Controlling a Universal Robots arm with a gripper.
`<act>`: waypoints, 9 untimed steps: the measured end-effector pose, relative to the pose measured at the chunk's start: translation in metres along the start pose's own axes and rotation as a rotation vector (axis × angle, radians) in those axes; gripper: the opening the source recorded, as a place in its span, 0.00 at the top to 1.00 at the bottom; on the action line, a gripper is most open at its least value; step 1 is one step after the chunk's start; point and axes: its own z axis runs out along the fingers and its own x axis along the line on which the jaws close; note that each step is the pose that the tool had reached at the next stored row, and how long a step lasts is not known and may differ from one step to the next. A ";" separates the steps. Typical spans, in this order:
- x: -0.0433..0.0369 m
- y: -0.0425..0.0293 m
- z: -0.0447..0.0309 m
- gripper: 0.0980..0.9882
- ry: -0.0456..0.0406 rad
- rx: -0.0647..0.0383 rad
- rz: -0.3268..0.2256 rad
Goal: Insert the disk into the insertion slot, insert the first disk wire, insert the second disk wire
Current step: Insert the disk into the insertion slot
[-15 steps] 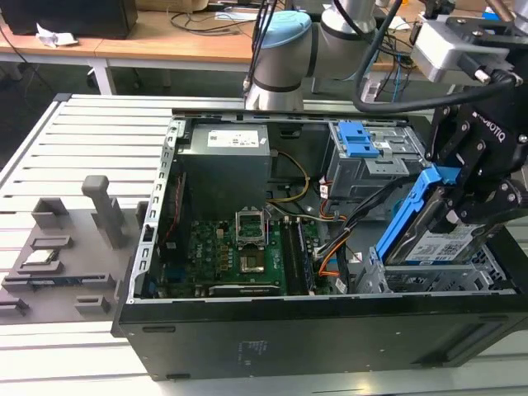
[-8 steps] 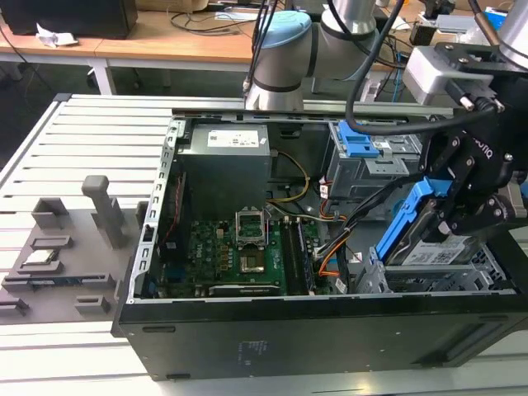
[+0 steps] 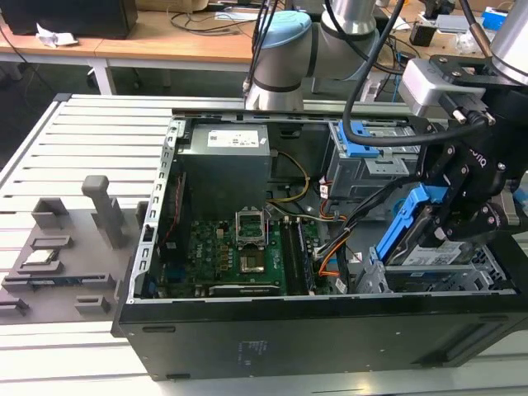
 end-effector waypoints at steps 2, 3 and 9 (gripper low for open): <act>0.0000 0.0000 0.0001 0.70 0.0004 0.000 0.000; 0.0000 -0.0001 0.0001 0.69 0.0007 0.000 0.000; 0.0000 0.0000 0.0001 0.64 0.0025 0.000 0.000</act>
